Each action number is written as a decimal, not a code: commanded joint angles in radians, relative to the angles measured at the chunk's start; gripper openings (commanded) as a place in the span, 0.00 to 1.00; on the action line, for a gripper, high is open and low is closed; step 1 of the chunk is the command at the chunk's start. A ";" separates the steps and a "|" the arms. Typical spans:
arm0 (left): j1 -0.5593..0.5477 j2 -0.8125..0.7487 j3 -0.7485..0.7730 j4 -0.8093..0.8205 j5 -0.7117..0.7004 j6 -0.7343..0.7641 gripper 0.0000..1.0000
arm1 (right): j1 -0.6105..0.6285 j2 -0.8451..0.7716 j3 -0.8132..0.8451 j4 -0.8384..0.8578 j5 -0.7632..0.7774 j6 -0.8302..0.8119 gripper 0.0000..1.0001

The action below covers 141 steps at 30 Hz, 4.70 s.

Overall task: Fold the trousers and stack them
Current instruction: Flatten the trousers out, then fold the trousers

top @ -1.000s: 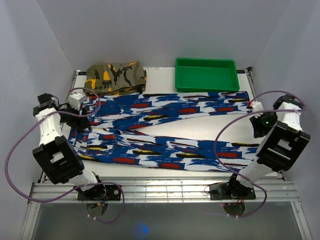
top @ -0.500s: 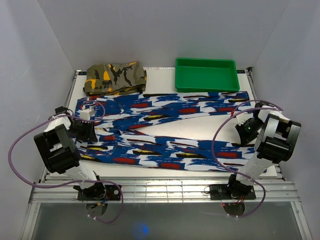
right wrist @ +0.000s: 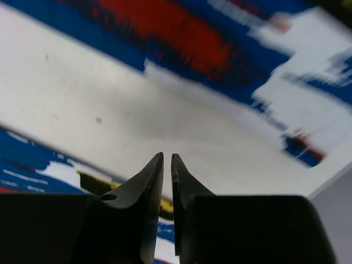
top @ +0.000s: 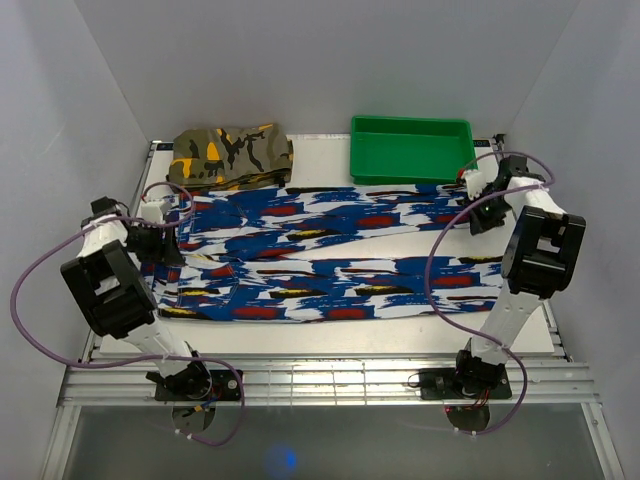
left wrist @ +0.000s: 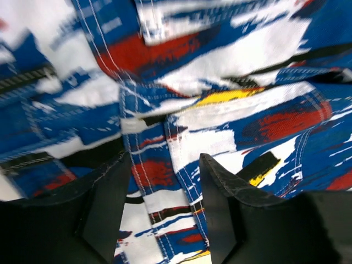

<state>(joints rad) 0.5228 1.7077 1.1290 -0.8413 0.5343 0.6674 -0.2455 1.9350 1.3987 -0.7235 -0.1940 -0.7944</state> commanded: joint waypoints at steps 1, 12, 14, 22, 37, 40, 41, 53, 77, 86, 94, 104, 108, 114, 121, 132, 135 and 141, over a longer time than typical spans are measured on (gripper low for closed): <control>-0.015 -0.085 0.092 -0.018 0.113 0.025 0.65 | 0.011 0.018 0.149 0.064 -0.120 0.084 0.18; -0.110 0.079 0.169 0.122 0.112 -0.167 0.68 | 0.140 0.265 0.335 0.205 -0.050 0.221 0.21; -0.113 0.104 0.164 0.134 0.089 -0.180 0.68 | 0.155 0.269 0.284 0.265 -0.003 0.218 0.21; -0.110 0.124 0.074 0.151 -0.059 -0.126 0.68 | 0.155 0.253 0.053 0.308 0.168 0.112 0.17; 0.054 0.061 0.030 0.003 -0.050 0.121 0.73 | 0.101 -0.071 -0.359 0.135 0.194 -0.085 0.16; 0.060 0.030 0.075 -0.094 0.032 0.202 0.82 | 0.101 -0.103 -0.284 0.044 0.081 -0.089 0.19; 0.060 0.012 0.156 -0.169 0.127 0.266 0.98 | 0.097 -0.120 -0.198 -0.076 0.029 -0.116 0.25; 0.051 0.349 0.847 -0.294 0.296 0.302 0.87 | 0.031 0.056 0.287 -0.180 -0.062 -0.348 0.73; 0.040 0.602 0.969 -0.283 0.265 0.630 0.81 | 0.018 0.346 0.444 -0.228 -0.119 -0.686 0.35; 0.033 0.718 1.025 -0.263 0.346 0.639 0.79 | 0.018 0.341 0.410 -0.241 -0.094 -0.698 0.23; 0.032 0.777 0.999 -0.338 0.328 0.721 0.67 | 0.018 0.348 0.413 -0.238 -0.084 -0.707 0.19; 0.029 0.788 1.057 -0.398 0.276 0.761 0.06 | 0.014 0.315 0.447 -0.231 -0.096 -0.646 0.08; 0.034 0.716 1.052 -0.375 0.317 0.723 0.00 | 0.003 0.268 0.483 -0.238 -0.120 -0.612 0.08; 0.080 0.448 0.818 -0.153 0.409 0.661 0.00 | -0.021 0.101 0.399 -0.244 -0.154 -0.612 0.08; 0.146 0.141 0.511 -0.012 0.480 0.707 0.00 | -0.080 -0.097 0.261 -0.257 -0.192 -0.652 0.08; 0.460 -0.183 0.175 -0.477 0.497 1.272 0.00 | -0.262 -0.490 -0.176 -0.289 -0.182 -0.965 0.08; 0.570 -0.195 0.077 -0.561 0.371 1.397 0.00 | -0.336 -0.594 -0.360 -0.265 -0.144 -1.101 0.08; 0.631 -0.154 -0.139 -0.454 0.181 1.321 0.00 | -0.385 -0.653 -0.595 -0.160 -0.136 -1.109 0.08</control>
<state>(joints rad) 1.1332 1.5524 1.0752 -1.3514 0.8528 1.9064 -0.6155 1.2922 0.8497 -1.0069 -0.3882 -1.8462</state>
